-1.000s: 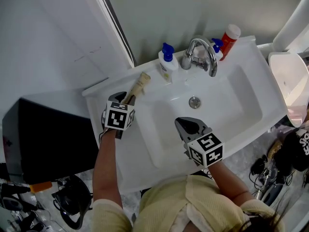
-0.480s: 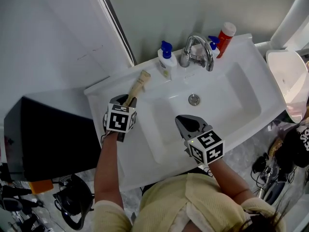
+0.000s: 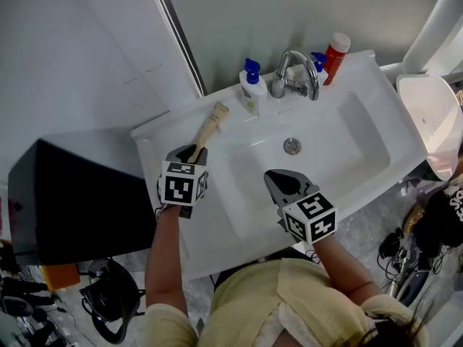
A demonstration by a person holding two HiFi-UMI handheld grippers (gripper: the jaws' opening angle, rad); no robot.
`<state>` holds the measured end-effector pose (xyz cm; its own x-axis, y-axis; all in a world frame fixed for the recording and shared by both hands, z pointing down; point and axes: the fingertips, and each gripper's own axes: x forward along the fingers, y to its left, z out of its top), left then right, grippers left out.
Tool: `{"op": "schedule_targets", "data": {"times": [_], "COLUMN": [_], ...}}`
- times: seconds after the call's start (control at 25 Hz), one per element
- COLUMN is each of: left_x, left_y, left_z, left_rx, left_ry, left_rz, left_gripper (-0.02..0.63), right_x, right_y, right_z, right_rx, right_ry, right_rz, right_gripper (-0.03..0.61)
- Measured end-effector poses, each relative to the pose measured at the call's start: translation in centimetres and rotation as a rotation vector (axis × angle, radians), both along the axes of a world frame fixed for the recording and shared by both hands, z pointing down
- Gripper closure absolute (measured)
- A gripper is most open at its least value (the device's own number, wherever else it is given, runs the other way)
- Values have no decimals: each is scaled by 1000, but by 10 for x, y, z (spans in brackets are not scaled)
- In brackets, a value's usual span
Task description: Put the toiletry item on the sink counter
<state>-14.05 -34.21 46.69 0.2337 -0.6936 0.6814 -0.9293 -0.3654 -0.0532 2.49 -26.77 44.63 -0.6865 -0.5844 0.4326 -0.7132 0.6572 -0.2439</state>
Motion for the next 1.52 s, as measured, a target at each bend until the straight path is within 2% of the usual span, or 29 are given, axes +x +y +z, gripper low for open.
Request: {"op": "schedule_targets", "data": {"times": [0.36, 0.84, 1.24, 1.52], "left_x": [2, 16, 37, 37], "left_y": [31, 66, 97, 109], "left_z": [-18, -22, -19, -23], "left_rx": [18, 17, 14, 30], "left_ry": [107, 186, 261, 312], "left_rz": [-53, -65, -65, -87], "left_gripper": [502, 502, 543, 558], "right_x": [-3, -11, -11, -12], "right_y": [7, 15, 21, 23], "right_z": [-8, -12, -15, -14], "right_rx": [26, 39, 50, 47], "right_ry": [0, 9, 10, 11], "right_rz": [17, 37, 60, 69], "right_gripper": [549, 549, 549, 549]}}
